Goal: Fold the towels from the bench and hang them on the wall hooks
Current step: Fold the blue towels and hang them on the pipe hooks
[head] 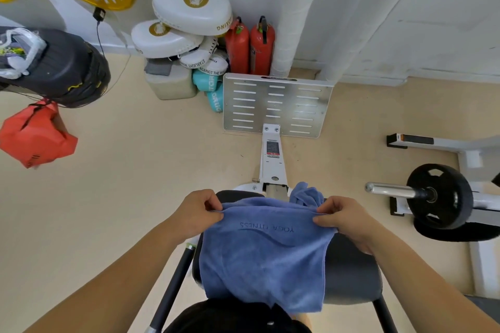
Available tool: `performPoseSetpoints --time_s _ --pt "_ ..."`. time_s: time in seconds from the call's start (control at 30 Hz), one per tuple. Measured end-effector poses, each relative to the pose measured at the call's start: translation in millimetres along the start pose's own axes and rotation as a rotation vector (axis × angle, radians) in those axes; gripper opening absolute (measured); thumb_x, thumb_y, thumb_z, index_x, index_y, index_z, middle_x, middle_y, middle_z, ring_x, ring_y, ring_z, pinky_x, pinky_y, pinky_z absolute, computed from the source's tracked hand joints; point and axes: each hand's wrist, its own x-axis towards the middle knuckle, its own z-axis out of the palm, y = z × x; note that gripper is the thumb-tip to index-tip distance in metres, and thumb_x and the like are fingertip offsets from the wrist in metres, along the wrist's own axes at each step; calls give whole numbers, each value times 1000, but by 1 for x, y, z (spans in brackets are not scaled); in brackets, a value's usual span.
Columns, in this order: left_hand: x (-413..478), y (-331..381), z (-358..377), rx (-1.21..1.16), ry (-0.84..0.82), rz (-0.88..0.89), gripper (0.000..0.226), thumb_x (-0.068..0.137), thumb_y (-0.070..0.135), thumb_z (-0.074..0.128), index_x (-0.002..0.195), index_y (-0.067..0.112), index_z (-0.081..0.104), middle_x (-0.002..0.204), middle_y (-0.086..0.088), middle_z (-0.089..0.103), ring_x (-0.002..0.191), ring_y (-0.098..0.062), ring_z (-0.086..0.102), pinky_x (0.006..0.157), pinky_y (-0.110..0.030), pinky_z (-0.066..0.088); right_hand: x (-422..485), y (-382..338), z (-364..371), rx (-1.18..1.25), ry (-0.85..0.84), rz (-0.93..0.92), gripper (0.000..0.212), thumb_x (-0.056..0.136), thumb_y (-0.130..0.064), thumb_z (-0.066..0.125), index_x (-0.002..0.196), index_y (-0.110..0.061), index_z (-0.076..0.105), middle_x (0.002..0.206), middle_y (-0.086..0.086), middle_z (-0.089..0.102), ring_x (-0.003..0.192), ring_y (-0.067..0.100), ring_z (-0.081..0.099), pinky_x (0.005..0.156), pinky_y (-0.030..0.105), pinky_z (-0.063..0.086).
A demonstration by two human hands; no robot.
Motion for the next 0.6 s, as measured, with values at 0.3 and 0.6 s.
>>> performPoseSetpoints --time_s 0.3,0.6 --pt "-101 22 -12 -286 64 136 23 76 -8 76 68 11 67 103 3 76 92 -11 72 79 -27 54 -103 23 -10 176 60 -286 20 74 11 81 77 0 66 68 5 63 67 17 57 64 28 45" --pt "-238 25 20 -156 130 302 15 79 -6 77 75 4 67 90 2 76 79 -11 68 72 -30 54 -219 64 -41 113 43 -474 20 78 4 82 88 1 66 77 13 69 72 22 65 64 28 51"
